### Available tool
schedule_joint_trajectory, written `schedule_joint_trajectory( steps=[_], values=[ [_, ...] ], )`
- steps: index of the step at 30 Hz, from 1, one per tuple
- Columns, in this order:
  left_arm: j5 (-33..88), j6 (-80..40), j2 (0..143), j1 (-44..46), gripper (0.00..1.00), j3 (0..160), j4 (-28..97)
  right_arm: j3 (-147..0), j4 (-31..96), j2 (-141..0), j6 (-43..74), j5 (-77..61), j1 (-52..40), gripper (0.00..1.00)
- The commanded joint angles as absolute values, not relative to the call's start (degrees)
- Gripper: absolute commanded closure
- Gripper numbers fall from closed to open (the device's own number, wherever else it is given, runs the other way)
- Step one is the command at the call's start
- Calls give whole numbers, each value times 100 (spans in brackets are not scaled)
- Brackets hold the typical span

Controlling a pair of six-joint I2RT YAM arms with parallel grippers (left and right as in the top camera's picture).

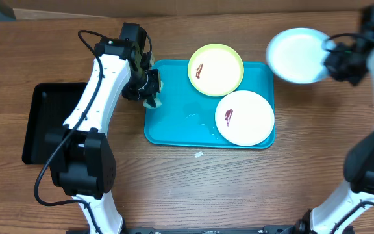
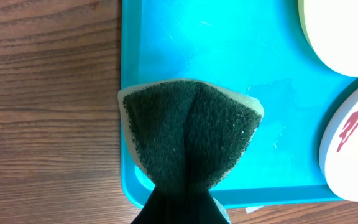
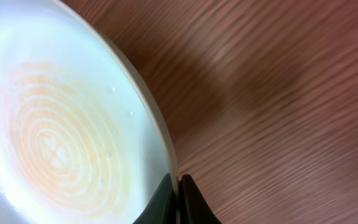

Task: Clean dirty plates on tray and stack at the side
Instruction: 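Set the light-blue plate on the table right of the tray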

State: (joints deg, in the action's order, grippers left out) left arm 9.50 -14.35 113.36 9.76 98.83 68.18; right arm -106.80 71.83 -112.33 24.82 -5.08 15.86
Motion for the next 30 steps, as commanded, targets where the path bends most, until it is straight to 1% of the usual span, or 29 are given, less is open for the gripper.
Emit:
schedule_joint_trajectory(
  steps=[1,5,10,16,19,22,24,29,30],
  values=[
    [1059,-1288,11212,1017,96,9944,6836,-10425,7019,-11045,2403,-434,1988,96],
    [1059,-1291,11212,1020,96,9944,6834,-9957,6569,-11093,2401,-438,2235,96],
    [1059,-1288,11212,1020,96,9944,6831,-9432,5961,-11098,2399,-432,2257,96],
    [1059,-1288,11212,1020,96,9944,6831,-9070,5736,-11109,2864,82,2252,96],
    [1059,-1288,11212,1020,96,9944,6812,-8884,5697,-11115,2875,395,2252,96],
    [1061,-1291,11212,1020,96,9944,6746,-8722,5640,-11122,2871,401,2252,96],
    [1061,-1343,11212,1020,96,9944,6705,-8626,5616,-11122,2871,388,2252,92],
    [1059,-1396,11212,1020,96,9944,6702,-8545,5603,-11124,2869,274,2246,92],
    [1059,-1396,11212,1020,96,9944,6700,-8545,5603,-11124,2867,145,2246,88]
  ],
)
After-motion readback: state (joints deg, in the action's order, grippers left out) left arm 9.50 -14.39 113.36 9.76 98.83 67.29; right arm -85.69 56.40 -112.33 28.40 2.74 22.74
